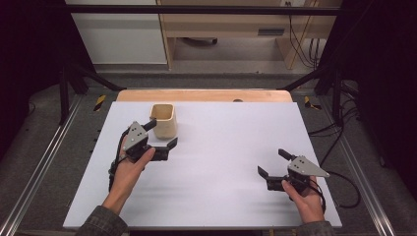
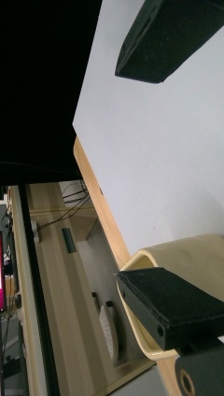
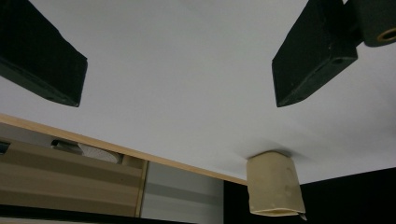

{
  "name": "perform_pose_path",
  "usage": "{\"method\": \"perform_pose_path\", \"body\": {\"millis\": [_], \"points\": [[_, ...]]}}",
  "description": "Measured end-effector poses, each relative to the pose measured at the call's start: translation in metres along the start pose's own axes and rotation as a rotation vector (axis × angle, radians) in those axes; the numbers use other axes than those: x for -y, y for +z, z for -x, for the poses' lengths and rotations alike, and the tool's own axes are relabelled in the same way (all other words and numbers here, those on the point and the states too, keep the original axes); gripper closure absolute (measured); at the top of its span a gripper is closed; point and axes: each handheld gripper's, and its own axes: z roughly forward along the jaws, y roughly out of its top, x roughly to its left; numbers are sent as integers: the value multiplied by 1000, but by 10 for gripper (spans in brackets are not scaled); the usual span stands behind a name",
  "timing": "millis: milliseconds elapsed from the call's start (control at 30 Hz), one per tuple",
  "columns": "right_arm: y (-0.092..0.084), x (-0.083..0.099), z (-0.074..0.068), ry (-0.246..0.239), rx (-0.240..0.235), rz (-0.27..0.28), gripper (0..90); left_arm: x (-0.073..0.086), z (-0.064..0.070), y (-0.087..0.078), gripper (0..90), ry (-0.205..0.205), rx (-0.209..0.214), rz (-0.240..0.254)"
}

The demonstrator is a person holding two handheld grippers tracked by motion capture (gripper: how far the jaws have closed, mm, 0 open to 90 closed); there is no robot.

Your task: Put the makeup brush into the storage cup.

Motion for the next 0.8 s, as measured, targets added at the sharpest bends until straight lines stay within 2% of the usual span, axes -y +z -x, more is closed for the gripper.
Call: {"method": "perform_pose_path", "body": {"millis": [400,800], "points": [[0,0,0,-23,6,13,41,8,-1,-16,32,2,6,11],[-1,-1,0,-25,8,16,41,14,-2,-30,33,1,7,24]]}}
